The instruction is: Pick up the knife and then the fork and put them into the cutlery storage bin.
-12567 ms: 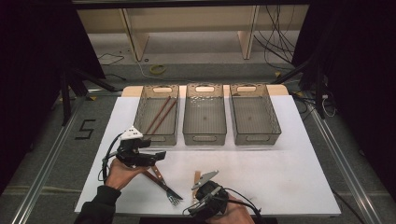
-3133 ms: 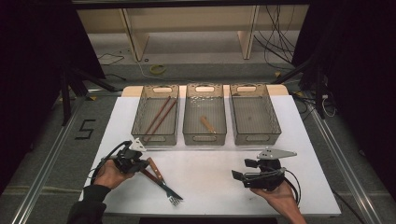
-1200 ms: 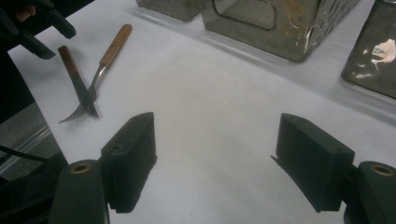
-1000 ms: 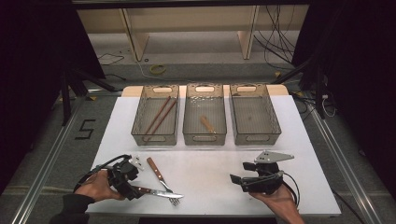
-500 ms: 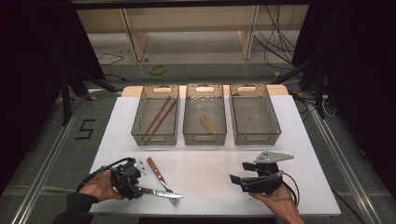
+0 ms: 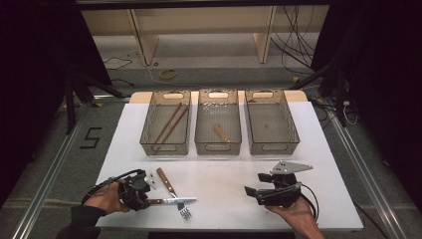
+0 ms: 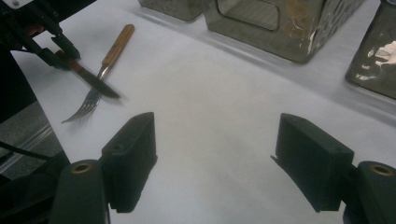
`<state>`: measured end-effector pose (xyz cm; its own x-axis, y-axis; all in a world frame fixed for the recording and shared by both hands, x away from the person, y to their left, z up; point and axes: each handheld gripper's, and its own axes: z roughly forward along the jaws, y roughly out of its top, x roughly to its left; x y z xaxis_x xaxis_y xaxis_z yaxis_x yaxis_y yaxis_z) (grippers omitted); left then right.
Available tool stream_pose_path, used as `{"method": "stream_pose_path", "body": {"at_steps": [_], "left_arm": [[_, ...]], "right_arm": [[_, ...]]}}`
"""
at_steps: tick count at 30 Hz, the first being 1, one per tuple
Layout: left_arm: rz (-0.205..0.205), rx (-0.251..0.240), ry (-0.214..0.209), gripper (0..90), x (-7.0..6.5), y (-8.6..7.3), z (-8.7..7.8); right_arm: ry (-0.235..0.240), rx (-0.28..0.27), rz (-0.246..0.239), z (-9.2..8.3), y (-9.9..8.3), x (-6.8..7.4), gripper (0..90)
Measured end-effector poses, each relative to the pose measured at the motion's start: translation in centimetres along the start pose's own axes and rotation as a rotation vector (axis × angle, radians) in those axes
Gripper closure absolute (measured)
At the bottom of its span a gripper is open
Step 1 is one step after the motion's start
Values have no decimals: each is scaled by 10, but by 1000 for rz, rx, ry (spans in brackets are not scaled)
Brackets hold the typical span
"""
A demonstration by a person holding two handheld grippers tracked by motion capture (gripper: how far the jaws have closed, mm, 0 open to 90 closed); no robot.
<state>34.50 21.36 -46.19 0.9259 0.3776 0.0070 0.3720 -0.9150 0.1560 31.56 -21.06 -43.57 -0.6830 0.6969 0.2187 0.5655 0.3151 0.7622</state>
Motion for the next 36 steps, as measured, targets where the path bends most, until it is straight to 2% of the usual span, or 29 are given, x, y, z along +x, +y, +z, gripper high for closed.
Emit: {"method": "stream_pose_path", "body": {"at_steps": [4, 10, 14, 18, 23, 25, 29, 32, 36], "left_arm": [[34, -9, -3, 725, -1, 1, 0], [46, -34, -8, 752, -1, 1, 0], [8, -90, -21, 756, 0, 2, 2], [7, -95, -22, 757, -1, 5, 1], [9, -125, 3, 758, -4, 10, -5], [21, -137, 7, 759, -5, 14, -9], [39, -157, -12, 758, -9, 24, -12], [67, -151, -10, 758, -13, 36, -11], [94, -169, -7, 757, -17, 55, -15]], "right_arm": [[-1, -1, -1, 0, 0, 0, 297], [0, -1, -1, 0, 0, 0, 299], [2, -4, -1, -1, 0, 0, 299], [4, -6, 0, -1, 1, 0, 299], [6, -6, 0, -1, 1, 1, 299], [9, -8, 0, -1, 1, 1, 299], [21, -22, -24, -1, 5, 4, 299], [29, -32, -51, -2, 10, 9, 299], [44, -37, -84, 0, 15, 15, 297]]}}
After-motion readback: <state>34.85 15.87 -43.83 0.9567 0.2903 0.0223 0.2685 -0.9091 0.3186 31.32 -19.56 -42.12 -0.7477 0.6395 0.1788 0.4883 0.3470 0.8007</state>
